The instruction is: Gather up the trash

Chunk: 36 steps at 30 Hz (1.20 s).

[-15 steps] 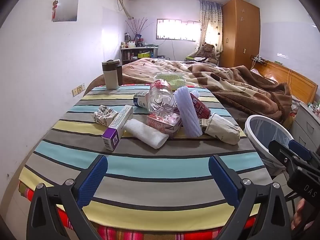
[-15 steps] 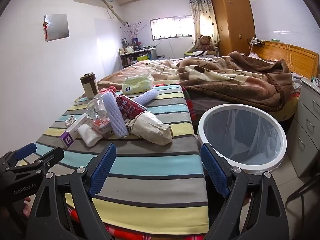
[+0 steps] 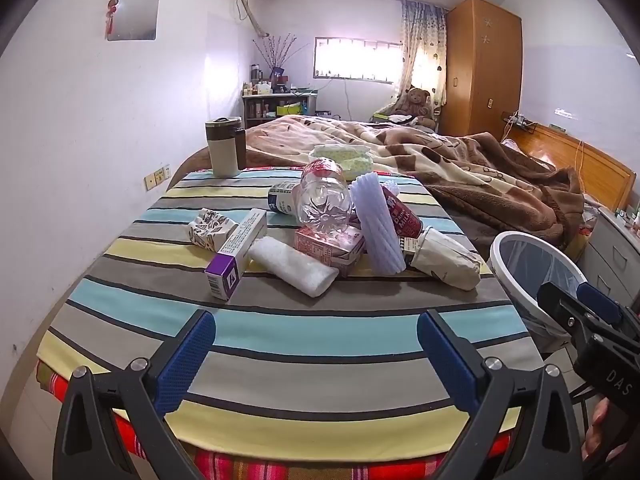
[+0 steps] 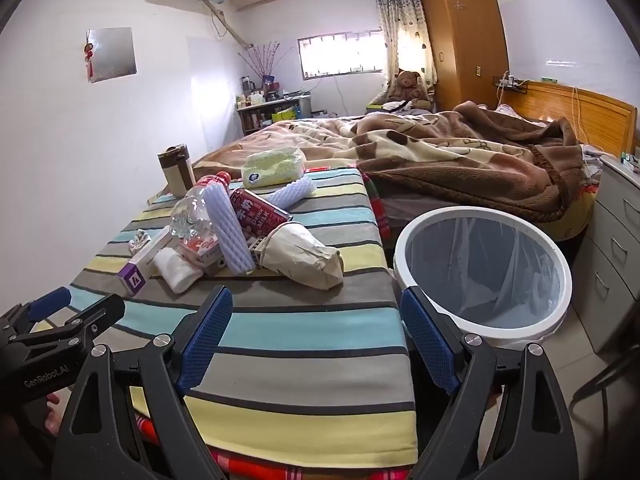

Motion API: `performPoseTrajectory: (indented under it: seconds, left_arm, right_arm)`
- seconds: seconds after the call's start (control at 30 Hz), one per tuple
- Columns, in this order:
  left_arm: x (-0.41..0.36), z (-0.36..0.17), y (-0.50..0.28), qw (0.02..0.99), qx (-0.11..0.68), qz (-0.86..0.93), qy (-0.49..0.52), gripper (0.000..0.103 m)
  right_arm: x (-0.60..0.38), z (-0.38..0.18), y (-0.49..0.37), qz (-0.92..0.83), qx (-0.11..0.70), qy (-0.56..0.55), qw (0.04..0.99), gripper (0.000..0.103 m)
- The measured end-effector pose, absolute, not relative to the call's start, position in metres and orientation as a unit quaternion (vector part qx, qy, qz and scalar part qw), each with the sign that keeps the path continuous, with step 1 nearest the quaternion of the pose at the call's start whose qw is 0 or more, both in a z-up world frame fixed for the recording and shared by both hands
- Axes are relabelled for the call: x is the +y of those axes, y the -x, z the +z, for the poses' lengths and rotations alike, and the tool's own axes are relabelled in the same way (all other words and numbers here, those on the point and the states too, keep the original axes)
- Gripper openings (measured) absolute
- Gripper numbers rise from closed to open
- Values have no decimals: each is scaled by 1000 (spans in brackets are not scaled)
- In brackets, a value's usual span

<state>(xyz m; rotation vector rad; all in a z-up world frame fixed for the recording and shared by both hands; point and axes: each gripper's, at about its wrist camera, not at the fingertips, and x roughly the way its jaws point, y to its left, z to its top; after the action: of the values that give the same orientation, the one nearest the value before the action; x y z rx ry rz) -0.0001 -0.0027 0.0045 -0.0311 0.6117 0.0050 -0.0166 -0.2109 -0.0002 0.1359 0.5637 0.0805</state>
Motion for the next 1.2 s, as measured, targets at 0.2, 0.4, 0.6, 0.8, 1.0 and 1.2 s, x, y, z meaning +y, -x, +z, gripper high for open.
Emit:
performPoseTrajectory:
  seconds: [0.2,0.4,0.6,0.8,1.0,1.2]
  left_arm:
    - [2,1,1,954,300,2,18,103]
    - [2,1,2,954,299,3,19,103]
    - [3,2,2,954,300,4,20,103]
    - [3,2,2,954,300,4,21,103]
    - [3,2,2,954,300,5,21,103]
    - [3,2,3,954,300,5,22,103]
  right_arm:
    - [-210,-1,15,37,278,-65,958,88]
    - [-211,0,15,38,277,-65,958,88]
    - [-211,0,15,39,277,-64,958,88]
    - [-211,0,18,37,278,-62,958,88]
    - [-210,0,18,36,278,-61,958,88]
    - [-210,1,18,36,278,-61,958,88]
